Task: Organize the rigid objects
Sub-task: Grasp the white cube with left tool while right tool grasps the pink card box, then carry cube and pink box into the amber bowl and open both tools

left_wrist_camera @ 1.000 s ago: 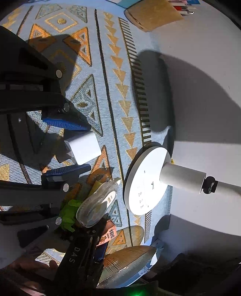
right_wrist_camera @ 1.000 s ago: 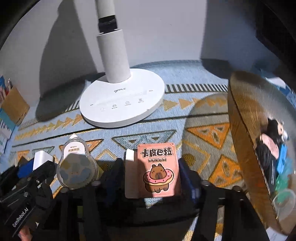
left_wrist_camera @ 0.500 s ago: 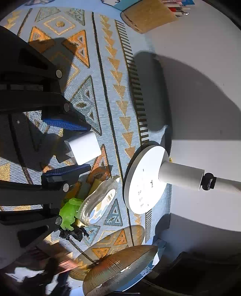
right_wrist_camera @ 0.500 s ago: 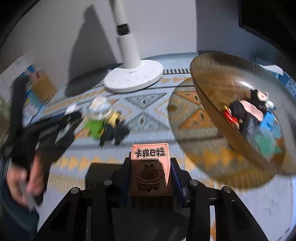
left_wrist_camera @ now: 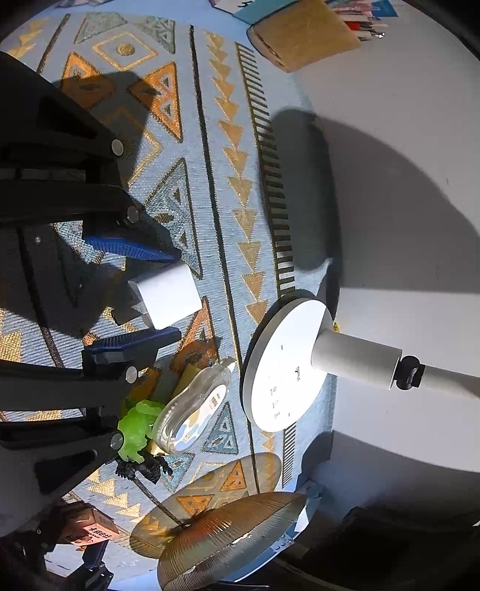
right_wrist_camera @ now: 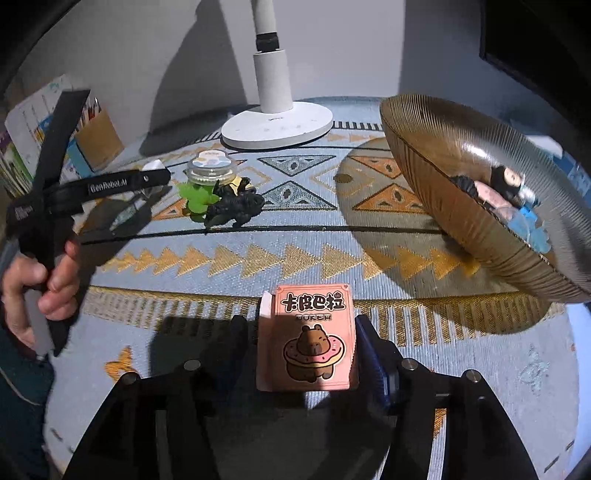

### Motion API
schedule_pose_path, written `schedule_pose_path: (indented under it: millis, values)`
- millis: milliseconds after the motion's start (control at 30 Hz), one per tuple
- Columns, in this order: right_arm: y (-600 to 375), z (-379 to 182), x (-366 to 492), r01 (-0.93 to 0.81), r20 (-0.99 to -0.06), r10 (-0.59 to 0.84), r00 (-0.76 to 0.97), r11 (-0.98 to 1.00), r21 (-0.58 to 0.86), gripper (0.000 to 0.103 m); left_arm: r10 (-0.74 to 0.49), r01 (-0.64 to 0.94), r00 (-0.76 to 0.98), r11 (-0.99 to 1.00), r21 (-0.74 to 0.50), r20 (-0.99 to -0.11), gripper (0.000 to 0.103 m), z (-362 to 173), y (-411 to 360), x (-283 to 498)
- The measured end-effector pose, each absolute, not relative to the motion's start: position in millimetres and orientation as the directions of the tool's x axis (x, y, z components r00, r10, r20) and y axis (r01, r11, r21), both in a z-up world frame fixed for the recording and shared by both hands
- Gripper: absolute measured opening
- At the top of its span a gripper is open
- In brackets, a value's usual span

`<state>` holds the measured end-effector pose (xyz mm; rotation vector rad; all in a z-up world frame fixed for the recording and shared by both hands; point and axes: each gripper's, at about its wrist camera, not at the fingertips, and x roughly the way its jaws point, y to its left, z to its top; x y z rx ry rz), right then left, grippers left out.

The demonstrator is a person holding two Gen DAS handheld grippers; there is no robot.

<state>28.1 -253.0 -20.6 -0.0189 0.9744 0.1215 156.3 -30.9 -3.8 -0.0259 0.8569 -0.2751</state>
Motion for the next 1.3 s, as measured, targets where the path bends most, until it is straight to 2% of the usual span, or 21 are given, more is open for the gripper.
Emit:
schedule_pose_path:
  millis: [67, 133, 400, 600, 800, 967, 1133, 1300]
  values:
    - [-248.7, -22.1, 27.2, -0.112, -0.821, 0.053, 0.568, 0.994, -0.013, 0.055, -0.247, 0.232, 0.627, 0.965, -0.125, -0.739, 0.033, -3.5, -32.4, 154.6]
    - [-245.2, -21.1, 26.0, -0.132, -0.816, 0.063, 0.574, 0.991, -0.017, 0.04, -0.24, 0.233, 0.636, 0.966, -0.115, -0.733, 0.033, -2.9, -33.8, 152.8]
    - [-236.4, -11.9, 16.7, -0.185, -0.799, 0.123, 0.589, 0.983, 0.015, 0.04, -0.205, 0.222, 0.671, 0.972, -0.071, -0.712, 0.033, 11.8, -42.1, 139.1]
    - [-250.2, 26.7, -2.8, -0.174, -0.724, 0.112, 0.681, 0.985, -0.011, 0.04, -0.253, 0.253, 0.701, 0.962, -0.099, -0.666, 0.033, 52.5, -56.2, 115.1]
    - [-288.0, 70.0, -14.8, -0.076, -0.629, 0.014, 0.778, 0.995, -0.071, 0.04, -0.301, 0.328, 0.741, 0.942, -0.068, -0.6, 0.033, 104.6, -98.7, 94.4]
    - [-351.0, 101.6, -16.8, 0.06, -0.573, -0.076, 0.816, 0.997, -0.046, 0.04, -0.366, 0.41, 0.74, 0.91, -0.053, -0.564, 0.033, 138.7, -154.6, 84.7]
    - [-427.1, 130.7, -20.6, 0.207, -0.531, -0.158, 0.832, 0.978, 0.034, 0.04, -0.437, 0.487, 0.697, 0.871, -0.072, -0.568, 0.033, 146.8, -213.3, 87.8]
    - [-458.3, 135.3, -14.1, 0.279, -0.528, -0.241, 0.814, 0.96, -0.008, 0.04, -0.49, 0.542, 0.616, 0.832, -0.119, -0.617, 0.033, 126.1, -268.4, 100.5]
